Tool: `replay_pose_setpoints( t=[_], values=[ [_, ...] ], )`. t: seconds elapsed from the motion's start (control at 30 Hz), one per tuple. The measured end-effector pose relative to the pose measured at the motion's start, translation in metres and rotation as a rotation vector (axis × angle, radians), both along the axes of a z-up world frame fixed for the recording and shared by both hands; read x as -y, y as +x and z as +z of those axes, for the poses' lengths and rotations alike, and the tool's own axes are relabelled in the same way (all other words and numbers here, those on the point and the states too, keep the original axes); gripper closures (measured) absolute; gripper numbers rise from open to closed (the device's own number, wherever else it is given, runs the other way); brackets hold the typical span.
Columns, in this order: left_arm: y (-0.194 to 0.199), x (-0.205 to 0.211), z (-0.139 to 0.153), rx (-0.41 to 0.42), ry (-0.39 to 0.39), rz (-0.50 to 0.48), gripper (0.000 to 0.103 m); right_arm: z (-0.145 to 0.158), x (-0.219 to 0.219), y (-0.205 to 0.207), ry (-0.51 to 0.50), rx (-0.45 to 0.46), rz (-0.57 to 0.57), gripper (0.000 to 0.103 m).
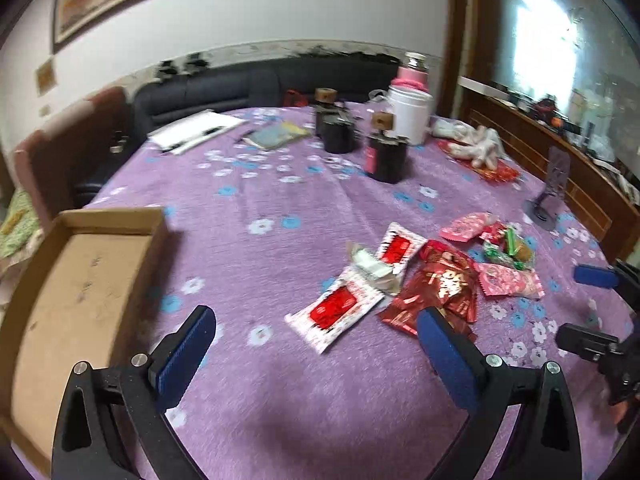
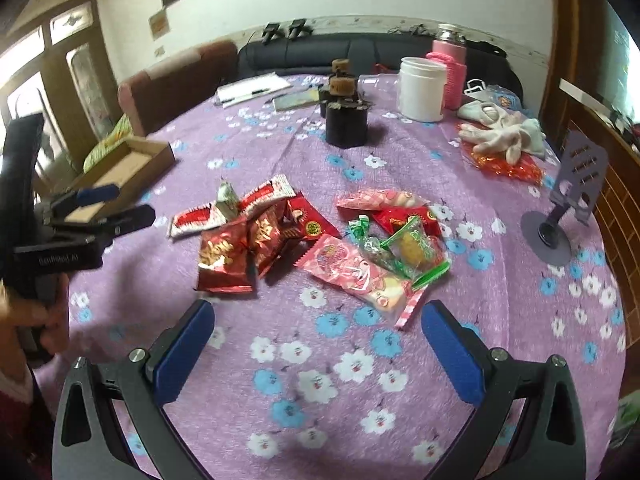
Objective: Organize snacks
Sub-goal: 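Grasp the red-and-white packet with the left tool while the right tool grasps the pink candy bar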
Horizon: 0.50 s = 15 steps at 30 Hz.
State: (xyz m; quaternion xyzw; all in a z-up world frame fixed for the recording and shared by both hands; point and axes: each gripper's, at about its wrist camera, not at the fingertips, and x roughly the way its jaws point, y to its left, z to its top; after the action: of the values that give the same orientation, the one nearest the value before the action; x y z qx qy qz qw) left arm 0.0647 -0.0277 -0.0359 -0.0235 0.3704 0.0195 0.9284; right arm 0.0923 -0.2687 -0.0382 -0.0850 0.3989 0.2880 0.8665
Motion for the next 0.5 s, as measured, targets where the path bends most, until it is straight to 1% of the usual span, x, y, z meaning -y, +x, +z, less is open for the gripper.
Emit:
replay_pose_setpoints(
  t=[0.07,0.17,0.27,0.33,0.4,0.43,0.47,0.5],
  values=[
    [0.012,0.0,-0.005,-0.03,0.042,-0.017,0.001,-0.002,0.001,0.005,0.012,-0.015,0.034,0.0],
    [0.023,-0.001,-0.012,-0.061,0.06,-0.068,0.001,-0.004,0.006,0.015,0.038,-0.024,0.068,0.0],
    [0.027,0.001,-0.018,-0.081,0.093,-0.099,0.001,-0.001,0.009,0.02,0.025,0.019,0.11,0.0],
    [0.029,0.005,-0.022,-0.087,0.133,-0.118,0.001,-0.001,0.007,0.023,0.0,0.038,0.144,0.001],
    [0.03,0.008,-0.025,-0.095,0.175,-0.136,0.001,-0.001,0.005,0.026,-0.027,0.05,0.177,0.008],
    [0.03,0.01,-0.026,-0.095,0.186,-0.157,0.001,-0.003,0.005,0.028,-0.034,0.039,0.189,0.021],
    [0.031,0.011,-0.026,-0.096,0.189,-0.167,0.001,-0.005,0.004,0.032,-0.039,0.017,0.2,0.041],
    [0.032,0.012,-0.026,-0.098,0.197,-0.176,0.001,-0.007,0.003,0.035,-0.047,0.003,0.202,0.052]
  ],
)
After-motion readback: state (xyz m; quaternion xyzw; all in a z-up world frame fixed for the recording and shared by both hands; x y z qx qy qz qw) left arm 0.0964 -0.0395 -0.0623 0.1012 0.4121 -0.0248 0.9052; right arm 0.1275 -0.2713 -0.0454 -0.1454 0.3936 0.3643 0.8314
